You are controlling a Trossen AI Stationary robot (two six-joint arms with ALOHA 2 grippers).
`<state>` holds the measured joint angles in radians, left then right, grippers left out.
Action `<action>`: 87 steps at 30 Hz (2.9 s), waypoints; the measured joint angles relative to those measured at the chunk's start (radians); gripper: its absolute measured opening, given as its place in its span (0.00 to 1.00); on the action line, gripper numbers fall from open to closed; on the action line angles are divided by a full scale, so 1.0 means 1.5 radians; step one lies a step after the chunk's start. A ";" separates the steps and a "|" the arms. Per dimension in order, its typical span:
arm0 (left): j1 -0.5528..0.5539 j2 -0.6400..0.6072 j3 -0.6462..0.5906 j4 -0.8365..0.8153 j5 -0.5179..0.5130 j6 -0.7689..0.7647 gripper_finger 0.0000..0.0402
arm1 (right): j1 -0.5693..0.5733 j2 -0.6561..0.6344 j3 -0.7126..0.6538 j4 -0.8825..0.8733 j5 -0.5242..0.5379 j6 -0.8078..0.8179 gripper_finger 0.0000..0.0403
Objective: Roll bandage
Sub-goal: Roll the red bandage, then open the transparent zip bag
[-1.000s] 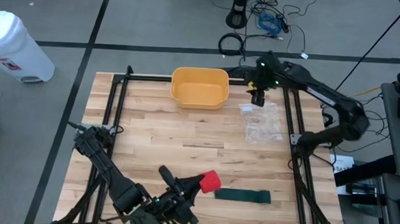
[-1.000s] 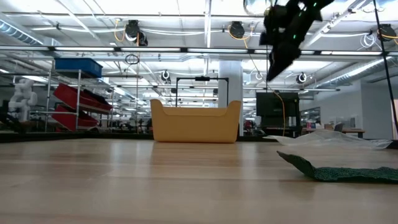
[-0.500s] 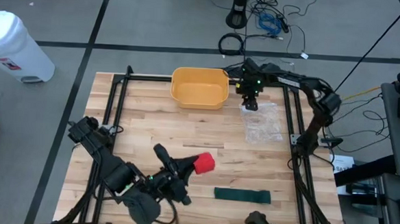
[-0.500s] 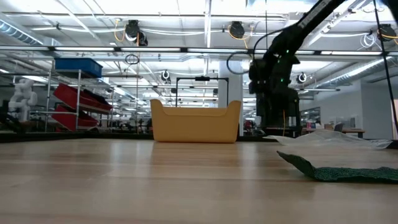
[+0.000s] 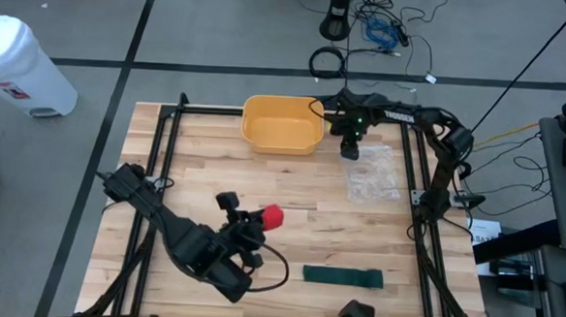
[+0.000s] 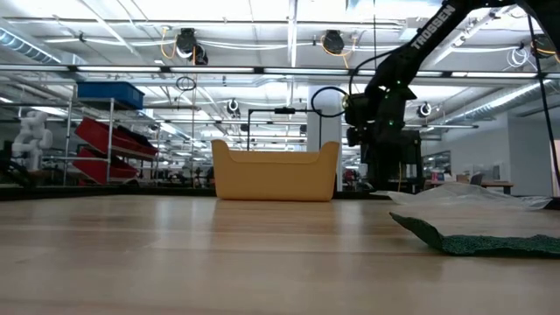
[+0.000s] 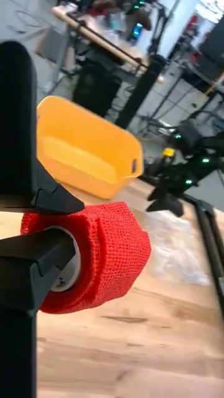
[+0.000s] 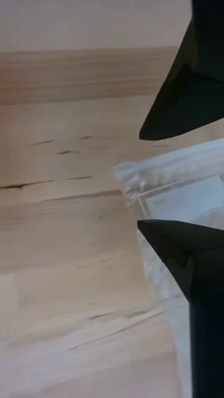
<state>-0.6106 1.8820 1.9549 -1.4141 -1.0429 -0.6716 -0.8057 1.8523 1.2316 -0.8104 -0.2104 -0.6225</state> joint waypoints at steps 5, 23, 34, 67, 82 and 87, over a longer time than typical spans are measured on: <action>0.001 0.001 -0.146 0.080 -0.001 -0.112 0.10 | 0.012 0.000 0.000 -0.003 0.000 0.023 0.50; 0.002 0.001 -0.611 0.596 -0.027 -0.247 0.10 | 0.074 -0.086 0.000 -0.062 0.003 0.118 0.50; 0.002 0.001 -0.732 0.763 -0.013 -0.245 0.12 | 0.116 -0.191 0.000 -0.067 0.004 0.141 0.50; -0.030 -0.197 -0.679 0.573 0.061 -0.145 0.54 | 0.128 -0.215 0.000 -0.181 0.003 0.173 0.50; -0.008 -0.374 -0.583 0.676 0.007 0.106 0.56 | -0.031 -0.215 -0.122 -0.063 0.039 0.063 0.50; 0.018 -0.385 -0.569 0.773 0.008 0.251 0.56 | -0.114 -0.215 -0.127 -0.019 0.075 0.055 0.50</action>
<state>-0.5834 1.3048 1.1019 -0.2542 -1.0302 -0.2952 -0.9768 1.5299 1.0411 -0.8396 -0.0985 -0.5401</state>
